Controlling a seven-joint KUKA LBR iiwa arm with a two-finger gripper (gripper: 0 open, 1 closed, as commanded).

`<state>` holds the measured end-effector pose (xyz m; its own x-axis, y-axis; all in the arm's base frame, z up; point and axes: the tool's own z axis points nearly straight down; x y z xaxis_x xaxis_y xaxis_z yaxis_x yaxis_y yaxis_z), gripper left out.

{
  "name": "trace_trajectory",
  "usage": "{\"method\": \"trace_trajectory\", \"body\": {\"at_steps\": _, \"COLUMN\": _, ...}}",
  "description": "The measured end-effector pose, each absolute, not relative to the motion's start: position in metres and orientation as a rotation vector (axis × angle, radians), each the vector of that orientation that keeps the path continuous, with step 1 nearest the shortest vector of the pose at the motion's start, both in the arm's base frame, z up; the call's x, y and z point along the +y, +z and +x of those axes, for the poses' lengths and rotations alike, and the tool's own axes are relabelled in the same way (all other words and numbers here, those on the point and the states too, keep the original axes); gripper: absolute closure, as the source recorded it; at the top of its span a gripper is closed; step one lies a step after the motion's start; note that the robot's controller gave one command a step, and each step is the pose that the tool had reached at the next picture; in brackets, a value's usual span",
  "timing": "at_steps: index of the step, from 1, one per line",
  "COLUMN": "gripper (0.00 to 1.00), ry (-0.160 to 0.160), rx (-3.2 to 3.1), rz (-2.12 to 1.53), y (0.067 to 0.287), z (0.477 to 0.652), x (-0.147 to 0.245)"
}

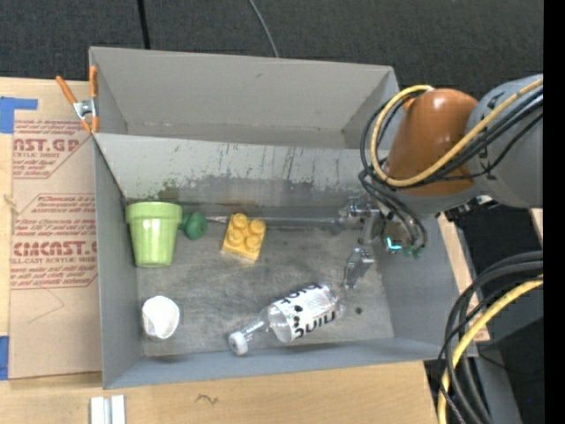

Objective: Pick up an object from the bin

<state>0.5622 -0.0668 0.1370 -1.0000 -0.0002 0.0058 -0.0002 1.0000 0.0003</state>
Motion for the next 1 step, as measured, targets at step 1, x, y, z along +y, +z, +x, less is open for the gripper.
{"method": "trace_trajectory", "body": {"at_steps": 1, "gripper": 0.0, "ry": 0.001, "rx": -3.143, "rz": 0.002, "y": 0.1406, "z": 0.5641, "x": -0.0667}}
